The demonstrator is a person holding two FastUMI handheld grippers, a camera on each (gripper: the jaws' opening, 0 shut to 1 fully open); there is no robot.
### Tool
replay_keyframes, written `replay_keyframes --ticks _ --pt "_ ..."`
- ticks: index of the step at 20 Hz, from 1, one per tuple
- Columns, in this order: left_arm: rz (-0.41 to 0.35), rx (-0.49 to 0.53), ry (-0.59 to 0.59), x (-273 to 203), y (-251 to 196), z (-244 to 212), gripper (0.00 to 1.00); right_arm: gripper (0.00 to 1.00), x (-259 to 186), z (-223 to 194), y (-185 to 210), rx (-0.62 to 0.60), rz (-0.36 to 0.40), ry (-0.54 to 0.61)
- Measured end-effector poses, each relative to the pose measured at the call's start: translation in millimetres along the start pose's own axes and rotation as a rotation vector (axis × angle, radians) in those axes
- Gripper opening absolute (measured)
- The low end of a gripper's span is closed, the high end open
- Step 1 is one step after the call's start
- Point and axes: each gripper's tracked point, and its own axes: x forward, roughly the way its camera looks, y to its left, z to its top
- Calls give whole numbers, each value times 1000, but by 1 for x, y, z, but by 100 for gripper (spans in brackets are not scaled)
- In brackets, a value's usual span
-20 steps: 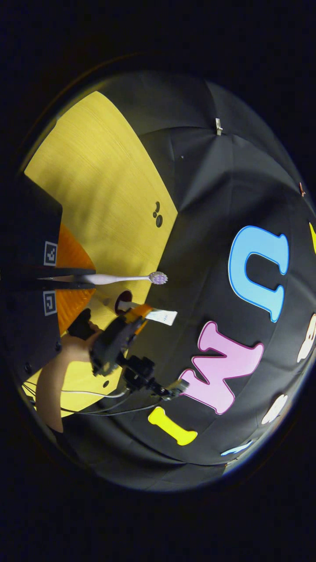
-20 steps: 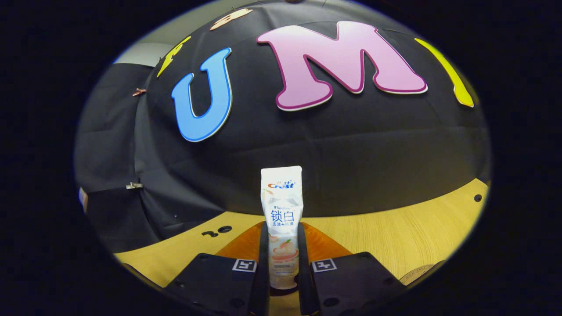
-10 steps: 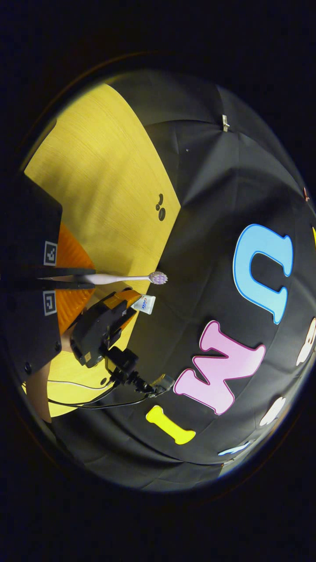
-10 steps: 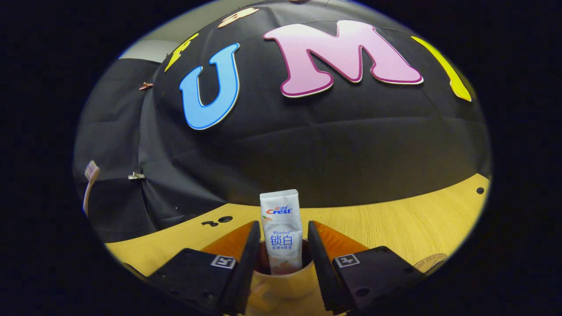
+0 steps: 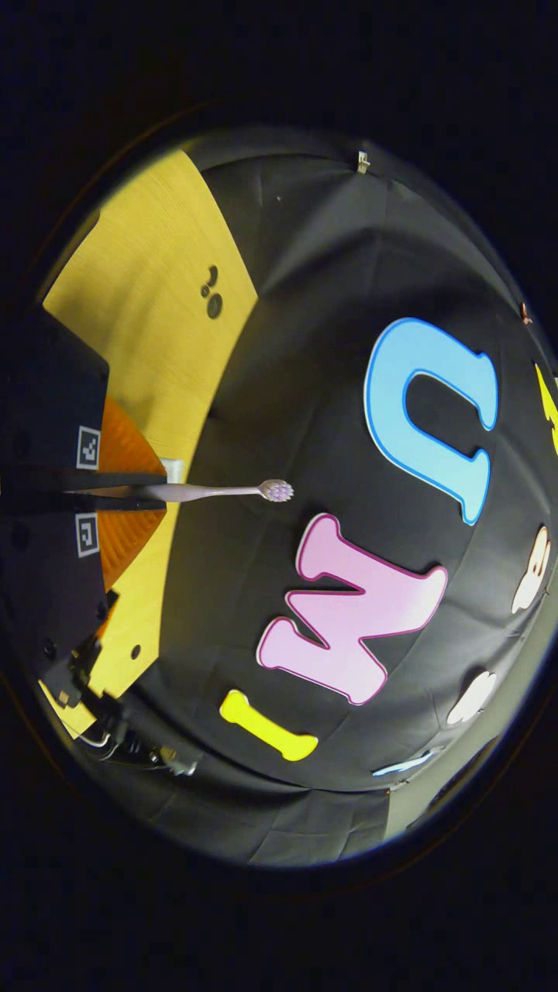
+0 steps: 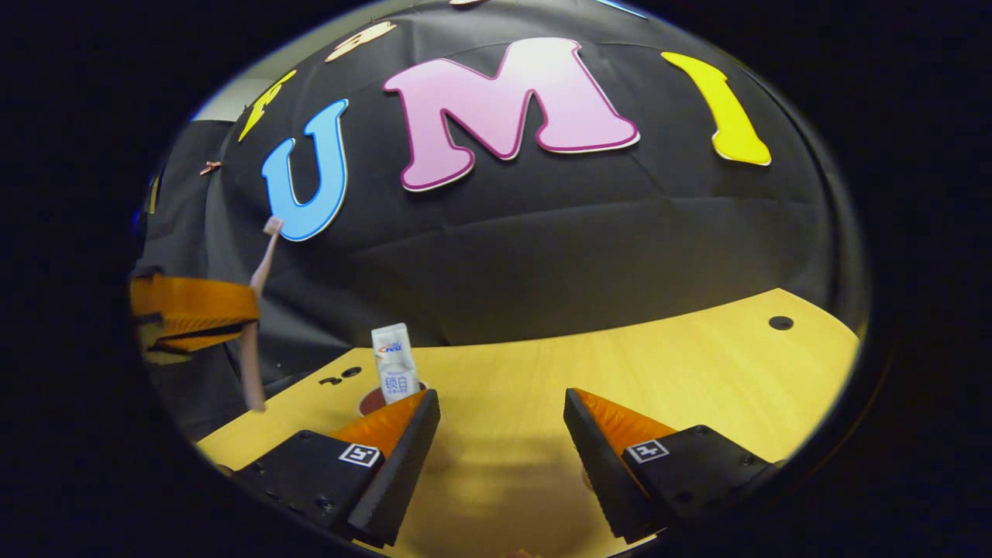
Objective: Put the toothbrush and toothpaste on the desktop into the cup, then pick up the cup and place it on the coaster on the desktop.
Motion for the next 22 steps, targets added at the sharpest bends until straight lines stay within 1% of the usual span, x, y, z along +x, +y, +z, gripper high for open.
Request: replay_keyframes --ticks 3,5,7,9,11,14,15,16,18,19,21,22 --pt "-32 13 -68 43 -3 -4 6 98 -20 -2 -30 -17 -36 27" --pt "-37 18 -92 64 -1 -14 6 98 -31 -3 -47 -22 -58 41" --pt "-29 43 -96 77 4 -30 6 98 -40 -4 -59 -2 -80 55" --pt "-19 76 -94 81 7 -47 6 98 -49 -9 -65 7 -85 71" --pt "-20 97 -86 80 6 -62 7 98 -55 -15 -68 -8 -80 88" --pt "3 144 -84 75 9 -78 9 98 -62 -22 -70 -30 -74 110" --pt "8 158 -81 73 10 -84 11 98 -64 -23 -71 -29 -75 114" --pt "12 175 -82 71 12 -88 11 98 -65 -24 -71 -26 -74 118" --pt "20 198 -64 68 13 -99 15 98 -69 -29 -70 -26 -67 133" --pt "15 196 -42 64 11 -107 25 98 -70 -29 -70 -32 -66 136" --pt "-2 190 -20 52 2 -111 66 98 -76 -26 -74 -47 -73 127" --pt "5 198 -13 45 0 -108 87 98 -80 -25 -76 -49 -78 126"
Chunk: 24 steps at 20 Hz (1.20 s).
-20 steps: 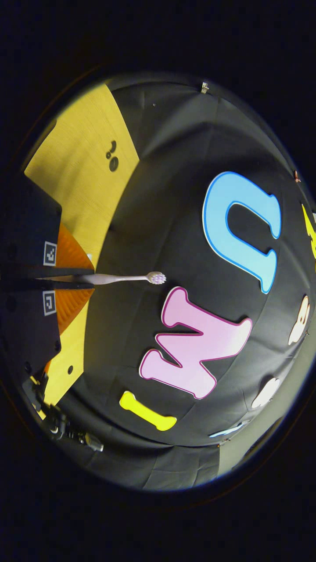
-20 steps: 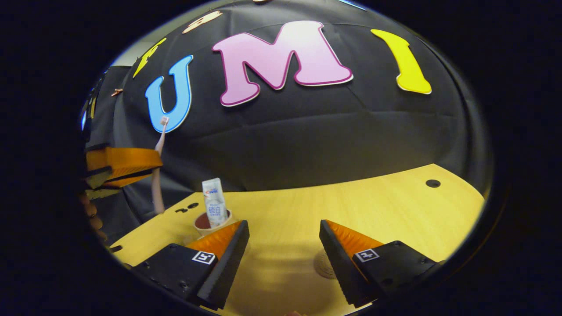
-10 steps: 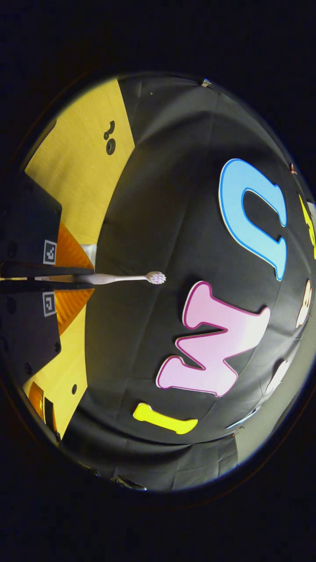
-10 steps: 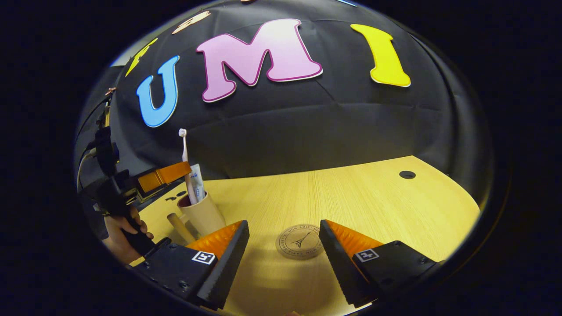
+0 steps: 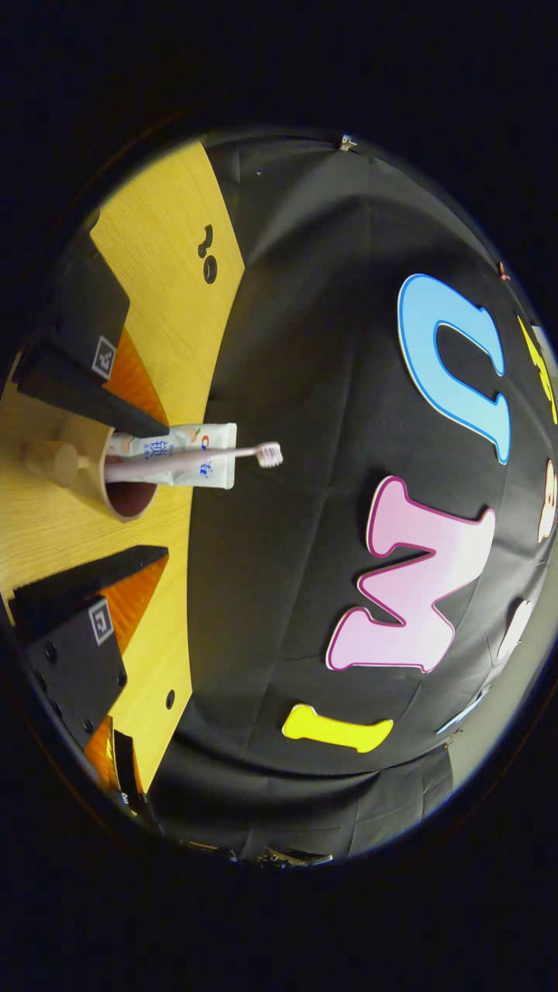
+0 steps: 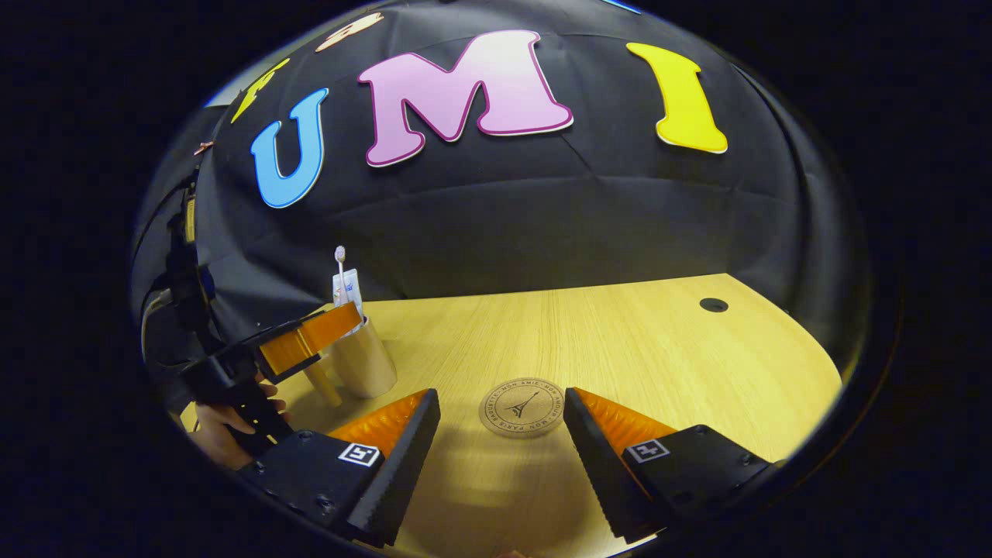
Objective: Put the toothbrush and toothpaste on the desktop into the cup, then pick up the cup and place it on the coaster on the desktop.
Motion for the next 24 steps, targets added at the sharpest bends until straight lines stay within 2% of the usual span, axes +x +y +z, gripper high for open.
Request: replay_keyframes --ticks 1,2,5,10,14,17,21,24 --pt "4 11 14 -7 -1 2 87 98 -3 -1 -4 2 -6 6" --pt "8 18 35 -15 -2 6 98 98 -6 -3 -8 8 -11 18" --pt "31 22 129 -33 0 20 97 98 -20 -5 -20 18 -18 46" --pt "80 -13 361 -48 11 23 98 98 -43 8 -35 0 -10 44" --pt "117 12 576 -45 25 7 98 98 -56 16 -39 13 -4 43" --pt "91 37 746 -40 26 -13 98 98 -66 14 -37 6 10 49" --pt "74 97 909 -39 31 -39 98 98 -81 -1 -42 29 12 106" --pt "71 93 1023 -33 30 -56 98 98 -87 -5 -57 -41 -19 110"
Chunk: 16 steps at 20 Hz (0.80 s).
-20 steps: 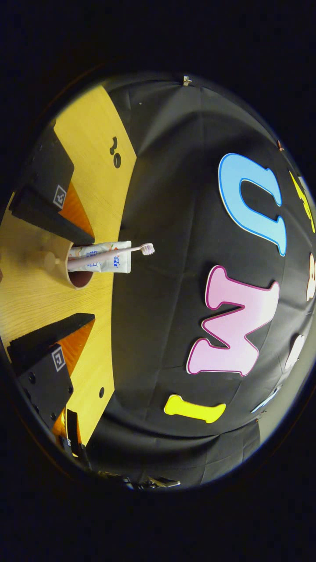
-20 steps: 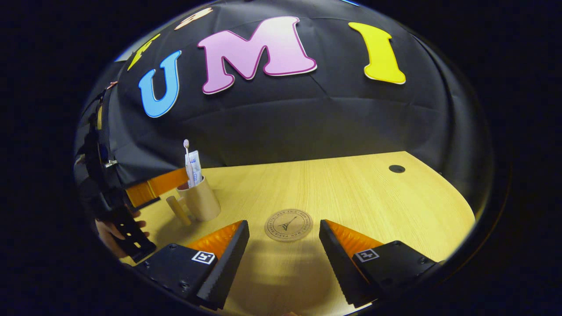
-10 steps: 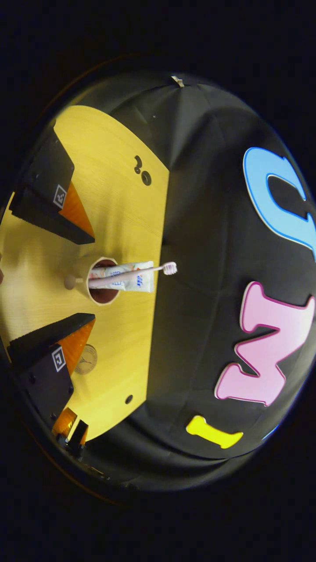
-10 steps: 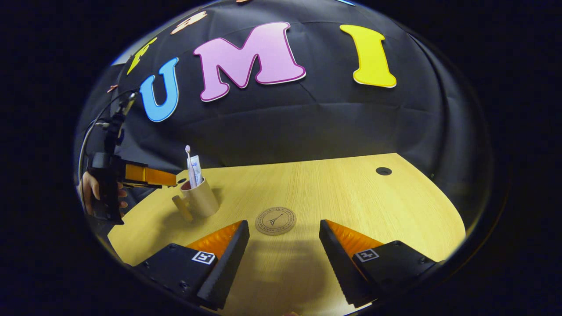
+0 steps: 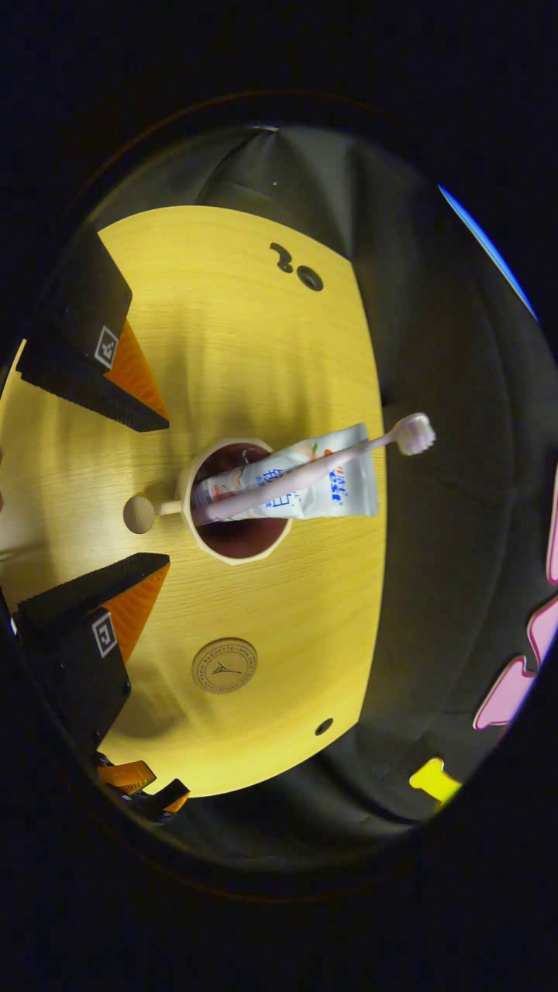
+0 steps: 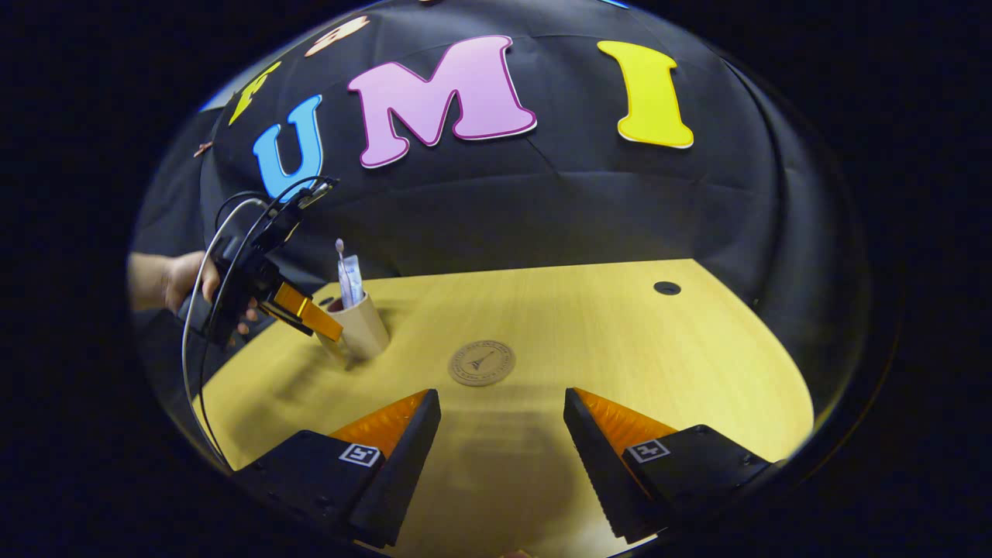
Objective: Put the toothbrush and toothpaste on the desktop into the cup, then pick up the cup and place it on the coaster on the desktop.
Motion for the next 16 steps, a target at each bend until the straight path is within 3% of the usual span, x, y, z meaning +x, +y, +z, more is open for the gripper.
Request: replay_keyframes --ticks 6,10,12,16 --pt "23 126 179 34 -5 -3 96 98 -6 -18 -35 59 -72 34" --pt "44 149 283 46 -1 -8 86 98 -13 -23 -51 104 -113 43" --pt "75 154 302 49 6 -8 70 98 -17 -28 -56 107 -123 53" --pt "66 124 354 49 0 -17 43 98 -22 -34 -66 119 -139 72"
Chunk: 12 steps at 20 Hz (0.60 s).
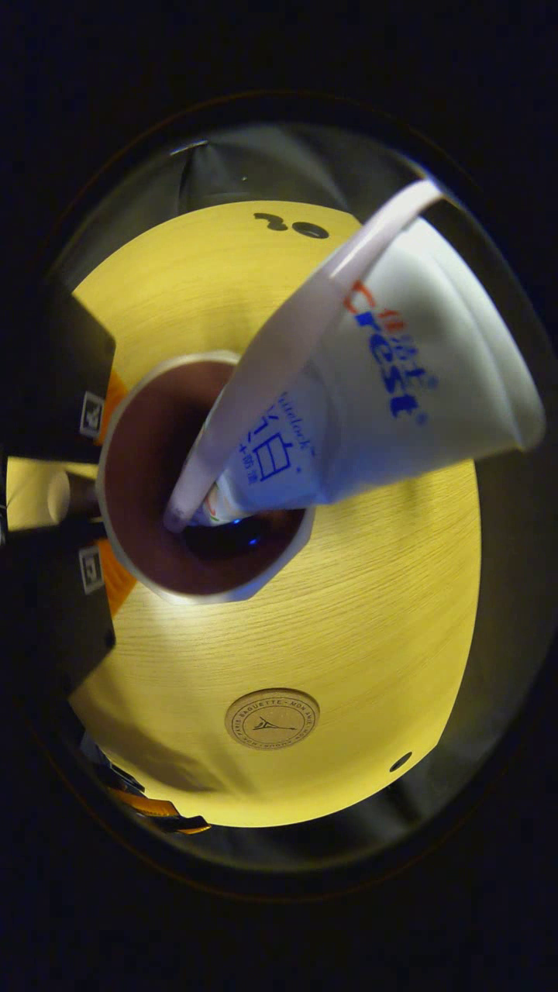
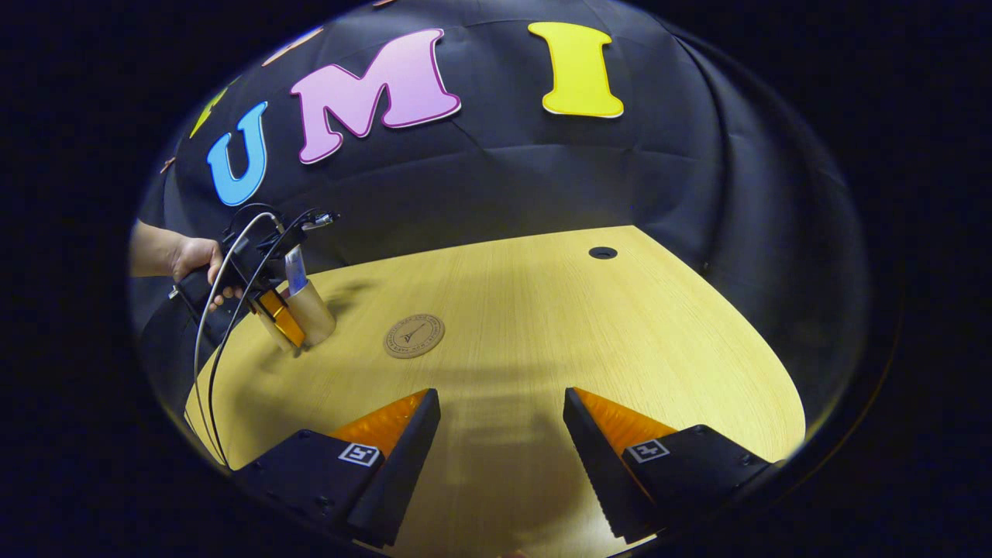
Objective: Put the toothbrush and toothpaste on the desktop into the cup, then pick up the cup and place it on the coaster on the desktop.
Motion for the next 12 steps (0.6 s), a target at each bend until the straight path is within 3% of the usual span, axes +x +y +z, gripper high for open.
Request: replay_keyframes --ticks 2,3,4,7,8,9,10,11,12 --pt "-10 1 -4 1 -3 1 31 98 -2 -3 -7 7 -17 10" --pt "-13 -3 -15 0 -4 2 30 91 -3 -4 -10 12 -21 12" --pt "-20 -8 -24 -1 -7 2 29 98 -4 -3 -11 15 -25 12" --pt "-10 23 -67 -12 -12 10 27 98 -8 1 -19 11 -38 3" --pt "-10 47 -76 -17 -17 12 27 91 -9 3 -22 11 -45 0" --pt "-8 71 -83 -22 -23 15 31 91 -10 4 -25 17 -52 -1" --pt "-6 98 -90 -25 -31 17 27 98 -12 6 -28 25 -58 -7" --pt "-9 121 -100 -29 -40 20 27 91 -14 9 -30 29 -68 -13" --pt "-15 142 -110 -32 -51 23 27 91 -17 11 -34 25 -78 -19"
